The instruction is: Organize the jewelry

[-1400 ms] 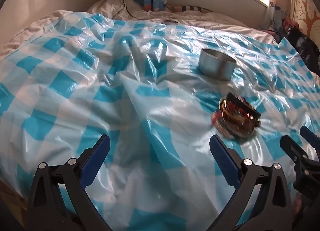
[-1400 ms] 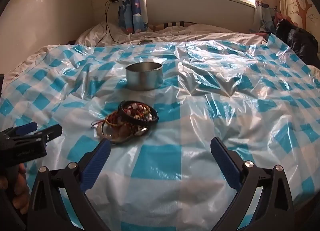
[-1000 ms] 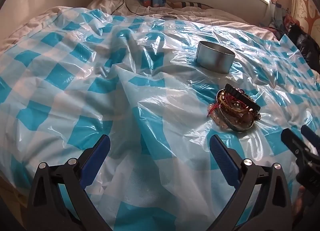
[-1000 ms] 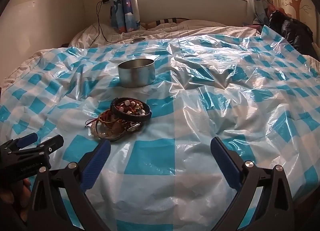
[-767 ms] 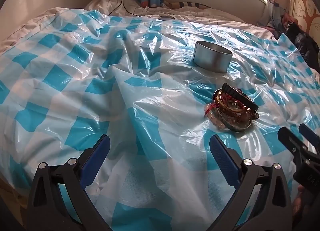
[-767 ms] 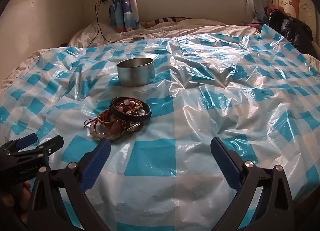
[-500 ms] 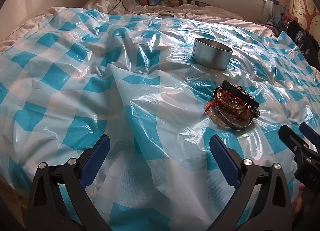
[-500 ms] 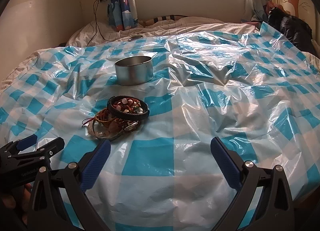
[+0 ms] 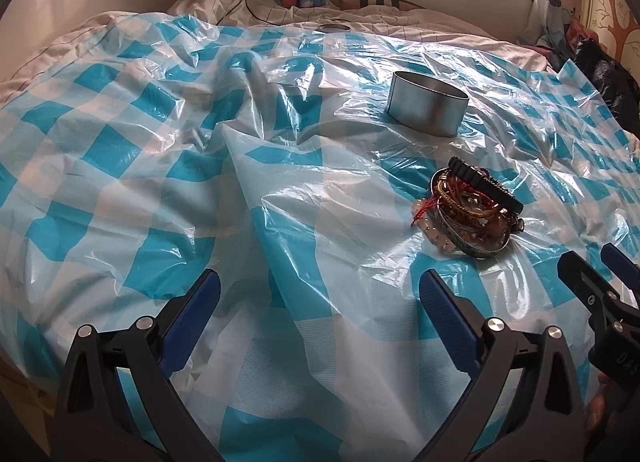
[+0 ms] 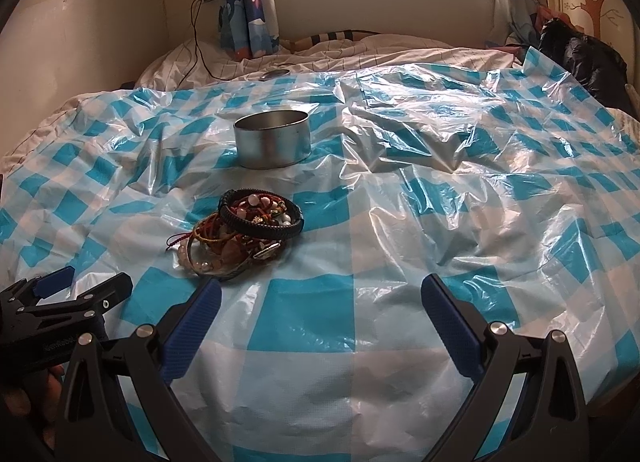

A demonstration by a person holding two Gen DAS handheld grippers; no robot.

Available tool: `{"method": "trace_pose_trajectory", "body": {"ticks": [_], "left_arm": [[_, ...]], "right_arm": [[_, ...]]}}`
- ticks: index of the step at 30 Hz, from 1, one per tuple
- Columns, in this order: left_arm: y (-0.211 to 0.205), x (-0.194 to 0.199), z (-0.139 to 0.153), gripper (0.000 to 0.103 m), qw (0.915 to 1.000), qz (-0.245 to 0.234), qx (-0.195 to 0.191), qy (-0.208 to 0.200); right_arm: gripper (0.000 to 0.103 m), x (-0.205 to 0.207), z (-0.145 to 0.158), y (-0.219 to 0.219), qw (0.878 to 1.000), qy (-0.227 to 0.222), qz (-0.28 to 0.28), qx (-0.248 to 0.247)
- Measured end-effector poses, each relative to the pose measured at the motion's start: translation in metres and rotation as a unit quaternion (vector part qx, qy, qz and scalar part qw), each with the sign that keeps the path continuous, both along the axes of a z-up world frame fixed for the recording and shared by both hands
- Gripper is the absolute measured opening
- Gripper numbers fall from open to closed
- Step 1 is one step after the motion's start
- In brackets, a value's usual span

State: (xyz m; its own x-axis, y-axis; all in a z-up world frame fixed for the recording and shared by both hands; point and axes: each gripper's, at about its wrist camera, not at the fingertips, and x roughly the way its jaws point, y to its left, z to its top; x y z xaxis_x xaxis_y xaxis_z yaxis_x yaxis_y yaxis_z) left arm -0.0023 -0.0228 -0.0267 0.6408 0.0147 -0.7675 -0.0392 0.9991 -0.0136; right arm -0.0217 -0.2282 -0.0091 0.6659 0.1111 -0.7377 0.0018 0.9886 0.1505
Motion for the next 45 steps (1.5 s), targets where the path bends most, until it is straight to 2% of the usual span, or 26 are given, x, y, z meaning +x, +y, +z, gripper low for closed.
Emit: {"method": "trace_pose_trajectory", "body": {"ticks": [45], "left_arm": [[-0.0056, 0.0012, -0.0042, 0.096, 1.0, -0.001, 0.002, 0.006]], "right_arm": [[0.096, 0.0011, -0.0021, 0.0079, 1.0, 0.005, 0.005, -0.003]]}}
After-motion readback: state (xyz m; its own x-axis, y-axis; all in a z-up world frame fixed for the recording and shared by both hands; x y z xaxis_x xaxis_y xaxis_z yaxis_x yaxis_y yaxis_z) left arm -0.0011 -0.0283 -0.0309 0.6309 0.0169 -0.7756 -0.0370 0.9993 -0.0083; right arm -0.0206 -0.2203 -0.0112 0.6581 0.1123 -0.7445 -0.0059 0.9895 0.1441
